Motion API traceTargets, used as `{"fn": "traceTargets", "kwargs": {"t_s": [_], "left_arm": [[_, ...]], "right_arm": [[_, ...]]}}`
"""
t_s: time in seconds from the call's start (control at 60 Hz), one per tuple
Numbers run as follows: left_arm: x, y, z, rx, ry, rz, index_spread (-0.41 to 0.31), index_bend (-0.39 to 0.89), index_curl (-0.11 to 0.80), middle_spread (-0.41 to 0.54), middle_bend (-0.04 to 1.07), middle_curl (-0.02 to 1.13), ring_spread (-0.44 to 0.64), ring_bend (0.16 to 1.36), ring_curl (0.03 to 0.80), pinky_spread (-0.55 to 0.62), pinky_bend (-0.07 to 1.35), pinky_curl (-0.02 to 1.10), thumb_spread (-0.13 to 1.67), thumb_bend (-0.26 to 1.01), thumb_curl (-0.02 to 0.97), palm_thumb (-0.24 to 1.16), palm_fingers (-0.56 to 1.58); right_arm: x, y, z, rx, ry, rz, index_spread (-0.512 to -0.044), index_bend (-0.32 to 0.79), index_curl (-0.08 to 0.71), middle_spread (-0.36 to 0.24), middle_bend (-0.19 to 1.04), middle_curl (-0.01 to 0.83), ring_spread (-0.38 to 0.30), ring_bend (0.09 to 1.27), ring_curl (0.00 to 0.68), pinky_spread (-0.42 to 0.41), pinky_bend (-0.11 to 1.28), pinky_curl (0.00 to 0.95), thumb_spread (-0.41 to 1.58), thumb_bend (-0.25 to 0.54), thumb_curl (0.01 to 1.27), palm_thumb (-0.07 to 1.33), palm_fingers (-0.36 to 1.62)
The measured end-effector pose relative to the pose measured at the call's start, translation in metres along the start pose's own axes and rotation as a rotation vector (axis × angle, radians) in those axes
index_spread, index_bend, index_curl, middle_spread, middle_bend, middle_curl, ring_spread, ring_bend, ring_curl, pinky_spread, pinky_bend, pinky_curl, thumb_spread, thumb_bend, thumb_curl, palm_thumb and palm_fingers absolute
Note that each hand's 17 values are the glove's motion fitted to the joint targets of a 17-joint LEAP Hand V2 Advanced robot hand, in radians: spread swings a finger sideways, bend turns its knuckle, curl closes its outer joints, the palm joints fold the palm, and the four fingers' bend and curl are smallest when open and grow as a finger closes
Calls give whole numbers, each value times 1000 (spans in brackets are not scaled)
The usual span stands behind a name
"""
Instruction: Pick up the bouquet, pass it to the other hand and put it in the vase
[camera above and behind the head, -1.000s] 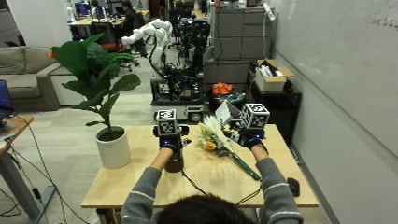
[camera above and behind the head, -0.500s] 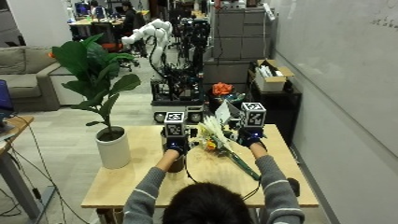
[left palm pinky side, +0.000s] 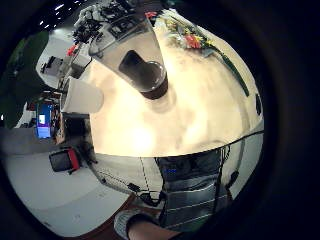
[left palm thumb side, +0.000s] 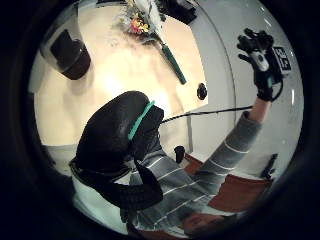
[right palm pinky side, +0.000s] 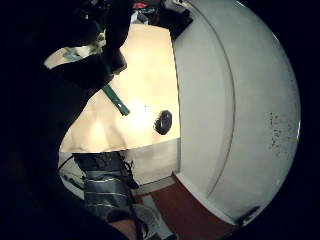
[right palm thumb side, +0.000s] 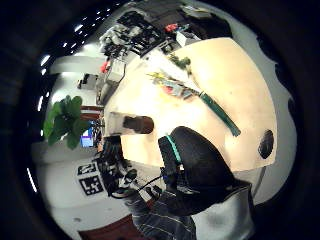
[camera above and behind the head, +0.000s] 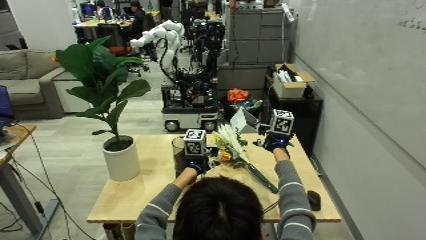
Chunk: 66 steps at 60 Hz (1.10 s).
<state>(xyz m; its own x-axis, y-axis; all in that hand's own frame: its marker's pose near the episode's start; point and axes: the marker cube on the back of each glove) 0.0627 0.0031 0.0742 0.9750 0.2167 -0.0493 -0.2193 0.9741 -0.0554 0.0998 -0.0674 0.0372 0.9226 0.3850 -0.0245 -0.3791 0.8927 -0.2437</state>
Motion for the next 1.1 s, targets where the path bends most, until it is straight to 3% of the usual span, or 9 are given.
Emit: {"fn": "traceTargets", "kwargs": {"t_s": [0.083,0.35,0.433,0.533,0.617,0.8,0.883,1.017,1.1], "left_arm": [[-7,-12,15,-13,-23,-7,11,180,371,333,164,230,467,495,225,437,445,319,1075,-20,271,168,87],[-19,0,28,-72,-76,-99,12,170,371,339,169,241,470,501,232,444,443,326,1080,-22,275,171,76],[-12,13,24,-90,-22,-51,12,171,371,340,169,244,470,502,234,446,443,327,1080,-22,275,171,75],[-23,15,36,-221,-82,-182,12,171,370,340,169,247,471,503,236,446,443,329,1080,-22,276,171,74],[-28,-10,54,-189,-48,-130,8,170,368,340,171,250,471,505,237,448,441,331,1082,-21,277,172,70],[-28,1,47,-190,-73,-174,7,170,367,341,172,255,471,509,240,456,435,331,1084,-22,278,172,67],[-32,-25,61,-120,-31,-111,7,169,367,341,174,256,471,509,241,459,434,331,1084,-22,279,172,68],[-20,2,37,-92,-3,-51,7,172,366,341,172,258,471,507,241,461,431,332,1085,-22,279,172,69],[-28,-1,38,-120,-10,-71,7,171,366,340,172,258,471,506,241,462,430,332,1085,-22,279,172,70]], "right_arm": [[4,-1,18,149,37,-34,-207,46,22,114,304,370,113,768,354,240,892,392,1141,-17,289,475,324],[39,-44,129,-30,17,100,-209,49,31,98,281,374,100,775,350,239,909,379,1106,-18,301,527,293],[44,-63,156,25,-22,48,-204,68,41,93,287,378,95,766,347,239,892,370,1100,-16,304,539,306],[49,-61,188,-93,-33,65,-200,115,76,79,300,383,77,733,340,250,809,349,1091,-11,312,576,315],[50,-61,205,-142,11,57,-195,150,116,68,309,387,71,656,324,263,752,335,1079,-12,317,605,319],[44,-74,209,86,-10,37,-190,363,257,43,247,373,80,436,265,269,545,283,1069,19,347,744,451],[36,-74,207,85,-17,12,-187,490,323,-4,253,380,5,408,262,178,416,255,1062,91,391,919,715],[30,-65,206,6,-4,70,-191,411,363,-81,272,414,-103,429,307,-33,416,281,1054,135,440,1064,1021],[33,-67,198,106,61,183,-210,268,371,-121,327,457,-168,578,383,-193,555,348,1065,139,457,1103,1344]]}}
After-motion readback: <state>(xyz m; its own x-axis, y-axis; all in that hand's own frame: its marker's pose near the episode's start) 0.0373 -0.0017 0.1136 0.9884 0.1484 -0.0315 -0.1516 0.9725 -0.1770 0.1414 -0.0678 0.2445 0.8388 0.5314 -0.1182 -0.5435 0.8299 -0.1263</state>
